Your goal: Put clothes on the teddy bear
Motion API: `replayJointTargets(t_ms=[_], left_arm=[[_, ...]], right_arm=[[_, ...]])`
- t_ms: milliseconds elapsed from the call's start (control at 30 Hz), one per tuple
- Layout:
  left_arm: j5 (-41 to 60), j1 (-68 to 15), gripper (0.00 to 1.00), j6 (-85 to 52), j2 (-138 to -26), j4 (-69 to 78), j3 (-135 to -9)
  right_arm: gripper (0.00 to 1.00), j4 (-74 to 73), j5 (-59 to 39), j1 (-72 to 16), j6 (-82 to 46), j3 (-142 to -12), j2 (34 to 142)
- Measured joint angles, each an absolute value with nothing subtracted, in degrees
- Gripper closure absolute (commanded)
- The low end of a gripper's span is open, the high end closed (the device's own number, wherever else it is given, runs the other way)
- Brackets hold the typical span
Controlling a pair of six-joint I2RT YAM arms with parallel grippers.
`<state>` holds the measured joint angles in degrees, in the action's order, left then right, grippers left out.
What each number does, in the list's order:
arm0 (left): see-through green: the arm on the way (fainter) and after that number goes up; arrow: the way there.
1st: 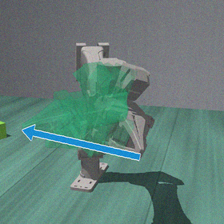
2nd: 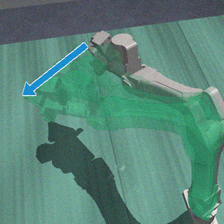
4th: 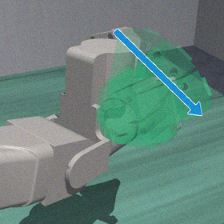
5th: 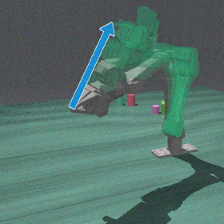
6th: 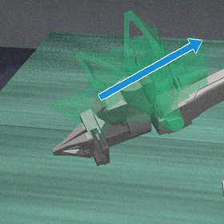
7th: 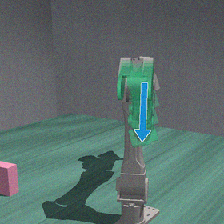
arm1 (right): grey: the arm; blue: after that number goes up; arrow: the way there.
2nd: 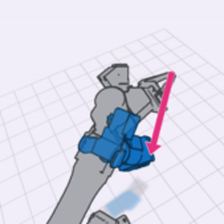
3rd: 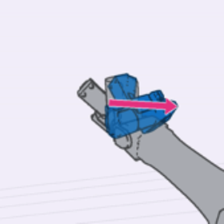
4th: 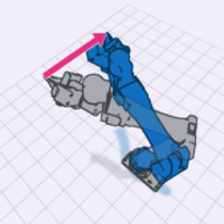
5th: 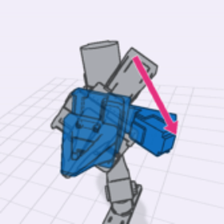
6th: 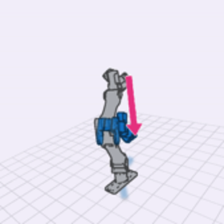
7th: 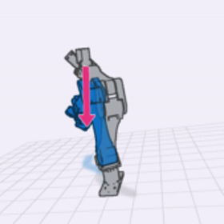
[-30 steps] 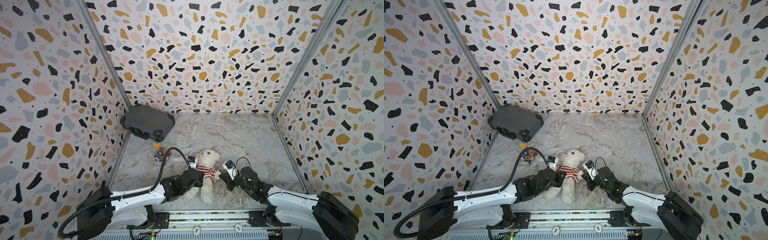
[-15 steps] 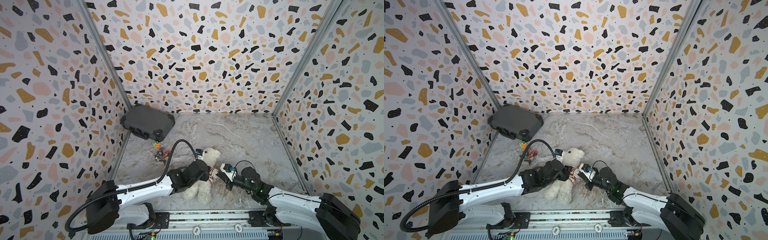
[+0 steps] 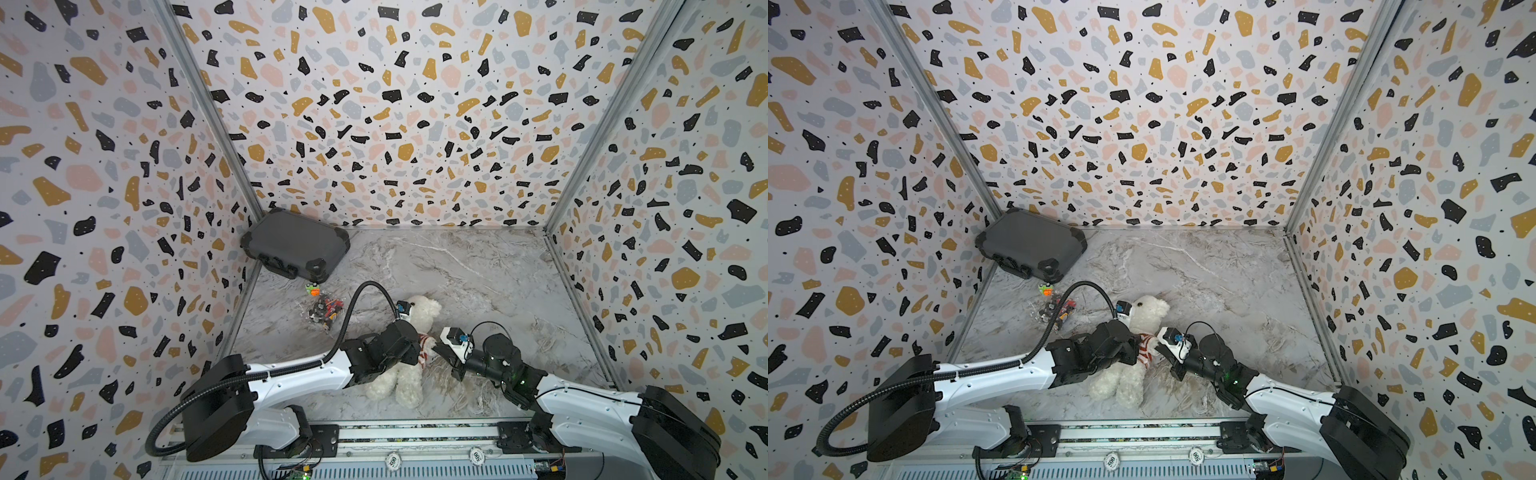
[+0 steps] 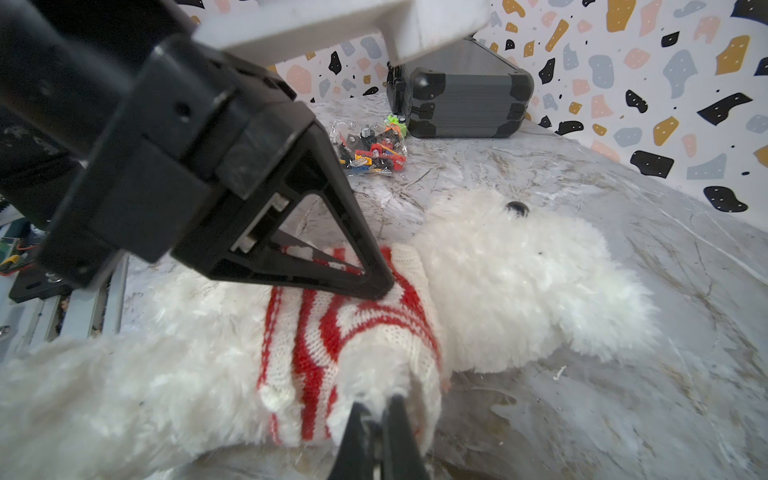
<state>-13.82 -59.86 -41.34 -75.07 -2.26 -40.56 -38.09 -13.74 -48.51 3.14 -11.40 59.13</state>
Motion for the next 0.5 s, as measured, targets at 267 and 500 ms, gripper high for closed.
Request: replayJointTargets(t_ms=[267, 500], left_arm=[[-13.08, -55.31, 1.00, -44.18, -68.45, 3.22, -31.35], [-12.60, -55.22, 1.00, -45.50, -67.81, 5.50, -29.76]], right_arm=[[1.00, -38.74, -10.87, -48.12, 0.60, -10.26, 58.57], [1.00, -39.29, -10.72, -47.62, -0.78, -9.39, 58.54]])
